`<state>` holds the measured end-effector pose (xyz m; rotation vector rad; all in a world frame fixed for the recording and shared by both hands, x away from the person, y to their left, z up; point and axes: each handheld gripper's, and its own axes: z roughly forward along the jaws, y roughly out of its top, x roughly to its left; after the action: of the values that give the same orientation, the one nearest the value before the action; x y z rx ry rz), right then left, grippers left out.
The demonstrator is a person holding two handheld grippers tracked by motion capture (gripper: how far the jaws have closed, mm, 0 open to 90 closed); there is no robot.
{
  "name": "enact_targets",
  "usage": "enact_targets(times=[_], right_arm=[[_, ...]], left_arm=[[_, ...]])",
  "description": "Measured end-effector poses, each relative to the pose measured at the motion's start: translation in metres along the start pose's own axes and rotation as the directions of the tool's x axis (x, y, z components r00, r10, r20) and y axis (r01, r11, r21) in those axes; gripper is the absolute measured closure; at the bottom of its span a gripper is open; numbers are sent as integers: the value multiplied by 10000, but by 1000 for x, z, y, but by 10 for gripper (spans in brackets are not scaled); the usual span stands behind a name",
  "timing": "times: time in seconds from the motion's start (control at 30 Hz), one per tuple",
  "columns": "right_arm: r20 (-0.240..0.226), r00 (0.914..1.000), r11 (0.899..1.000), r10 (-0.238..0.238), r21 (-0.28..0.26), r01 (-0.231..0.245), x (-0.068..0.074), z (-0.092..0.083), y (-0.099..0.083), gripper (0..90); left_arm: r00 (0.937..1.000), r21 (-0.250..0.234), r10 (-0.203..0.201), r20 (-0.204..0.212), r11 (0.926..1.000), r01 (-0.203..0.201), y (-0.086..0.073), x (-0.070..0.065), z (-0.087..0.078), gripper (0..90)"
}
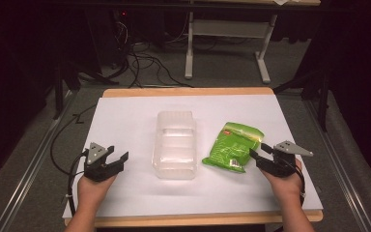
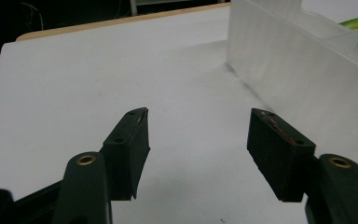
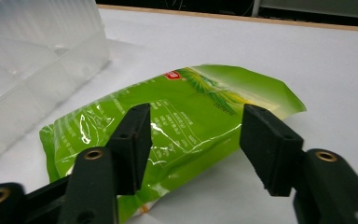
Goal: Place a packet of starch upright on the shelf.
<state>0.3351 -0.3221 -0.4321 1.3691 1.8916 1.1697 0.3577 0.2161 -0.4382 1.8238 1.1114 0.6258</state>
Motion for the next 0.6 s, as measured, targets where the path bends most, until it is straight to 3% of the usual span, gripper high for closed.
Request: enact_targets(times=[0.1, 0.17, 0.33, 0.53, 0.6], right_arm=[[68, 9999, 9999, 150, 59, -150, 0, 4, 2, 357], [83, 9981, 9980, 607, 155, -609, -3, 11, 5, 295], [499, 9959, 9962, 759, 400, -779, -8, 27, 13, 204], [909, 9911, 9918, 974, 739, -1042, -18, 43, 15, 167], [1006, 9859, 9863, 1339, 830, -1424, -25, 48, 14, 155]], left_arm=[[9999, -82, 73, 76, 9999, -73, 1, -1, -1, 394], [9999, -190, 146, -8, 9997, -146, 1, -3, -2, 373], [9995, -47, 231, -222, 9997, -232, 0, -4, -2, 314], [9994, 14, 275, -211, 9996, -275, 0, -5, -1, 314], [9995, 61, 269, -173, 9996, -268, 0, -5, -1, 314]])
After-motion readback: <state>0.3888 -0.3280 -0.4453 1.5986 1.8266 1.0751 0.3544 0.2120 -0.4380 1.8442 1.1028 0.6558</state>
